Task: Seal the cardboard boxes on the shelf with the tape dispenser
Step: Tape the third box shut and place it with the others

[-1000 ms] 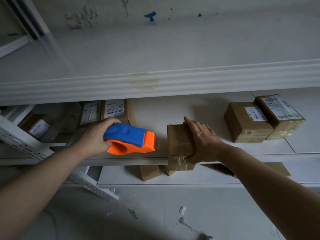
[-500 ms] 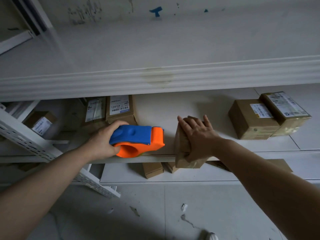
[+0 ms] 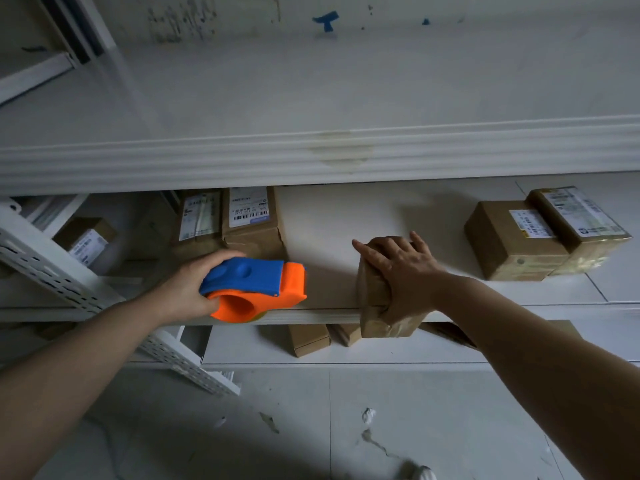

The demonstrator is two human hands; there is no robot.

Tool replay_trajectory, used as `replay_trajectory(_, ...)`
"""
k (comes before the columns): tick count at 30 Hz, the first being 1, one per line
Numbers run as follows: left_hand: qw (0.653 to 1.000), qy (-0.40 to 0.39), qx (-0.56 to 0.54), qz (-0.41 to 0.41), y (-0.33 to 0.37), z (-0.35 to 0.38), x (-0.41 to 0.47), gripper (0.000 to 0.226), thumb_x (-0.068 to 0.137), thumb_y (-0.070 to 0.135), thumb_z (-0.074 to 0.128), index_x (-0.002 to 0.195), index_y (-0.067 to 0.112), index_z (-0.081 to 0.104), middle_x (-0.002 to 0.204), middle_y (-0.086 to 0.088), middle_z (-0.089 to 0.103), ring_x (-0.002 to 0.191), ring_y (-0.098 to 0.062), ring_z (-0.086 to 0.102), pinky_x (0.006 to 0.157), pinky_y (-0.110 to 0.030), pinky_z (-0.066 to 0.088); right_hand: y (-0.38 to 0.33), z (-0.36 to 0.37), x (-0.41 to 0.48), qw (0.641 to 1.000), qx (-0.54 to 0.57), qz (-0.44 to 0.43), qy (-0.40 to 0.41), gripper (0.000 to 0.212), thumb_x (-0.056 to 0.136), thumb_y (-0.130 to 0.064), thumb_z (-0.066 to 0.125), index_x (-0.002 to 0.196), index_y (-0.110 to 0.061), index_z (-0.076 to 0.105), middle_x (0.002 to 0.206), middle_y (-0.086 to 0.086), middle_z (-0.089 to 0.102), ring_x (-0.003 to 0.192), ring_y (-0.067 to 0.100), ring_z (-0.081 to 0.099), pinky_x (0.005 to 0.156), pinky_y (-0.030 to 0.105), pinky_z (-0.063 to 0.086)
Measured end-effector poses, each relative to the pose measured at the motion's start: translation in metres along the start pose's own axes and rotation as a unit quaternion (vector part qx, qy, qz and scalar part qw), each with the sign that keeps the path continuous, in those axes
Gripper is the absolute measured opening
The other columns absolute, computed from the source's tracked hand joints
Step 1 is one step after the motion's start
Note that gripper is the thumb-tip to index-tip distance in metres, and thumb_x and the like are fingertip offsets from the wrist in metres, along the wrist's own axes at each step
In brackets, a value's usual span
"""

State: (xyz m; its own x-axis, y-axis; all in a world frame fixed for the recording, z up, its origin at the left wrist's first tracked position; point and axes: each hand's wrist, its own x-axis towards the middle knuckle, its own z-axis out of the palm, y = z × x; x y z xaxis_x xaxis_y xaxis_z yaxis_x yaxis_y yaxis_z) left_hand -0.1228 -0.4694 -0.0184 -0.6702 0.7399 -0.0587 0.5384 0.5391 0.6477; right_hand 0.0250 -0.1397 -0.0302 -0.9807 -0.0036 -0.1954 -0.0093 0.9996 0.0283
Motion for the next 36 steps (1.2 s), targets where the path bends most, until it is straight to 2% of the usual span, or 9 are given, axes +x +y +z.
replay_trajectory(5, 0.997, -0.010, 0.077, -0.021, 0.008, -0.001, 0.004, 0.078, 0.067, 0.000, 0.065, 0.113, 0.059, 0.042, 0.114, 0.015, 0.056, 0.101, 0.001, 0.056, 0.079, -0.008, 0.039, -0.005, -0.003, 0.005, 1.000, -0.008, 0.000, -0.013, 0.132, 0.056, -0.065, 0.072, 0.148, -0.038, -0.018, 0.151, 0.003, 0.018, 0.141, 0.028, 0.016, 0.117, 0.057, -0.003)
replay_trajectory(8, 0.981, -0.016, 0.193, -0.003, 0.029, 0.013, 0.016, 0.071, 0.066, 0.005, 0.062, 0.119, 0.049, 0.045, 0.113, 0.005, 0.056, 0.099, -0.019, 0.059, 0.082, -0.030, 0.049, -0.008, -0.003, 0.001, 1.000, -0.021, -0.004, -0.007, 0.132, 0.057, -0.065, 0.072, 0.148, -0.037, -0.019, 0.151, 0.004, 0.018, 0.141, 0.028, 0.016, 0.116, 0.058, -0.002)
replay_trajectory(12, 0.927, -0.039, 0.371, -0.044, 0.069, 0.036, 0.035, 0.057, 0.076, 0.006, 0.058, 0.124, 0.034, 0.043, 0.106, -0.001, 0.053, 0.092, -0.025, 0.059, 0.071, -0.037, 0.051, -0.013, 0.002, -0.007, 0.999, -0.033, -0.020, 0.023, 0.129, 0.058, -0.063, 0.070, 0.150, -0.034, -0.016, 0.148, 0.006, 0.022, 0.139, 0.028, 0.020, 0.116, 0.058, 0.000)
replay_trajectory(15, 0.843, -0.149, 0.515, -0.048, 0.068, 0.039, 0.027, 0.041, 0.085, 0.015, 0.055, 0.122, 0.028, 0.046, 0.095, 0.000, 0.055, 0.092, -0.024, 0.061, 0.063, -0.031, 0.042, -0.003, 0.004, -0.016, 0.999, 0.001, 0.008, 0.033, 0.129, 0.058, -0.062, 0.071, 0.149, -0.036, -0.017, 0.149, 0.005, 0.020, 0.139, 0.028, 0.018, 0.117, 0.056, 0.001)
replay_trajectory(20, 0.968, -0.058, 0.207, -0.126, 0.055, 0.021, 0.020, 0.040, 0.072, 0.008, 0.066, 0.100, 0.031, 0.050, 0.084, 0.006, 0.060, 0.077, -0.016, 0.060, 0.061, -0.024, 0.045, -0.003, 0.003, -0.013, 0.999, 0.016, 0.003, 0.032, 0.132, 0.057, -0.064, 0.072, 0.149, -0.033, -0.018, 0.148, 0.005, 0.022, 0.140, 0.028, 0.018, 0.116, 0.057, -0.001)
replay_trajectory(25, 0.993, -0.012, 0.029, -0.116, 0.074, 0.037, 0.042, 0.067, 0.076, 0.024, 0.076, 0.128, 0.026, 0.035, 0.114, 0.002, 0.049, 0.103, -0.017, 0.053, 0.089, -0.035, 0.044, 0.002, 0.002, -0.017, 0.997, 0.054, 0.039, 0.047, 0.137, 0.057, -0.058, 0.077, 0.151, -0.022, -0.016, 0.151, 0.004, 0.023, 0.141, 0.026, 0.019, 0.117, 0.055, -0.001)
replay_trajectory(30, 0.979, -0.019, 0.205, -0.001, 0.079, 0.091, 0.071, 0.072, 0.083, 0.015, 0.069, 0.143, 0.015, 0.028, 0.135, -0.010, 0.037, 0.125, -0.028, 0.044, 0.100, -0.036, 0.039, 0.030, 0.007, -0.027, 0.992, 0.072, 0.096, 0.042, 0.132, 0.054, -0.060, 0.079, 0.151, -0.024, -0.003, 0.152, 0.001, 0.020, 0.144, 0.026, 0.011, 0.113, 0.067, -0.001)
replay_trajectory(33, 0.927, -0.020, 0.371, 0.048, 0.075, 0.115, 0.090, 0.072, 0.082, -0.006, 0.058, 0.145, 0.011, 0.029, 0.140, -0.013, 0.036, 0.132, -0.029, 0.033, 0.104, -0.040, 0.039, 0.045, 0.011, -0.036, 0.984, 0.124, 0.119, 0.046, 0.131, 0.052, -0.058, 0.082, 0.150, -0.029, 0.000, 0.153, -0.003, 0.018, 0.145, 0.025, 0.005, 0.113, 0.065, 0.002)
replay_trajectory(36, 0.893, -0.066, 0.440, 0.065, 0.069, 0.126, 0.101, 0.066, 0.088, 0.000, 0.056, 0.145, 0.011, 0.027, 0.139, -0.012, 0.036, 0.132, -0.029, 0.033, 0.102, -0.039, 0.043, 0.050, 0.011, -0.039, 0.979, 0.161, 0.108, 0.064, 0.129, 0.053, -0.055, 0.083, 0.151, -0.029, 0.003, 0.149, -0.002, 0.024, 0.139, 0.026, 0.017, 0.115, 0.058, 0.016)
